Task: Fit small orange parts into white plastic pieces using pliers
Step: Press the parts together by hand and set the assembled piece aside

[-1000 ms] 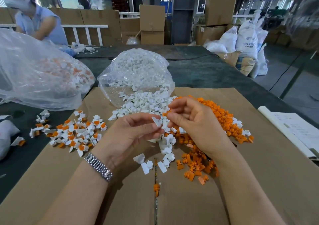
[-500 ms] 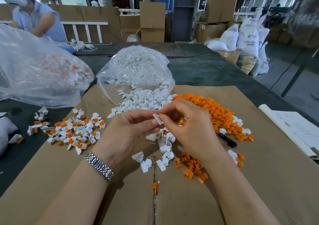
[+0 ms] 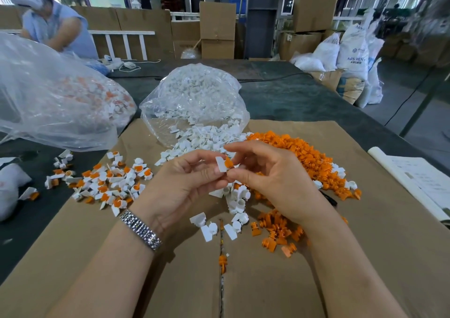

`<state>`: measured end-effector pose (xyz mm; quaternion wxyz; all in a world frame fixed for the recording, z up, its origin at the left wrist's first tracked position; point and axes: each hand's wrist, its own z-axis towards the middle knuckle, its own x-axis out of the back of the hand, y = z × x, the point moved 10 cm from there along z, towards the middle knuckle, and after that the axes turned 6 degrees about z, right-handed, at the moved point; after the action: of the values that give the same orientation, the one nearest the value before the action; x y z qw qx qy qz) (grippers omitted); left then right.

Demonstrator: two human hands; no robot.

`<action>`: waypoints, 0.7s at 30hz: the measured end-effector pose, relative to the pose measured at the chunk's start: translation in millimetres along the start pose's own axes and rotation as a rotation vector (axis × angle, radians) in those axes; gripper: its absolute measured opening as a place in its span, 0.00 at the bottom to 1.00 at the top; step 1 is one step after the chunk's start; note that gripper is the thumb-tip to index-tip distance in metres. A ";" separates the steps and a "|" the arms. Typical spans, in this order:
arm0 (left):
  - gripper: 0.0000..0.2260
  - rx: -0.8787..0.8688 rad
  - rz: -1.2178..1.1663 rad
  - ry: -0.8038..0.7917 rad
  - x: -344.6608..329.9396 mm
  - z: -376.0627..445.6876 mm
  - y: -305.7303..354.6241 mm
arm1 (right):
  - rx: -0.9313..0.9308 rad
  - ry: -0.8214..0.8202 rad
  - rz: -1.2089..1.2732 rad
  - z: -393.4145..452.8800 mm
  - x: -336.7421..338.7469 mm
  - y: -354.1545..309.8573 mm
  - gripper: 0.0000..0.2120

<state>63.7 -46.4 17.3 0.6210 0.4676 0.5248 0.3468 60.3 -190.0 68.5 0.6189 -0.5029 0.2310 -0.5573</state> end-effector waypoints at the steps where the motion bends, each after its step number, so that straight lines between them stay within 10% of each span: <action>1: 0.09 0.002 0.008 -0.004 0.0 -0.2 0.3 | 0.004 -0.020 -0.010 -0.4 -1.3 -0.5 0.18; 21: 0.03 0.057 0.027 0.005 1.7 0.6 -3.0 | 0.078 0.016 -0.175 0.3 -1.5 -1.1 0.14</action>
<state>64.4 -45.9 14.0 0.6014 0.4911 0.5297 0.3414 59.7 -188.4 69.1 0.5850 -0.4922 0.1693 -0.6220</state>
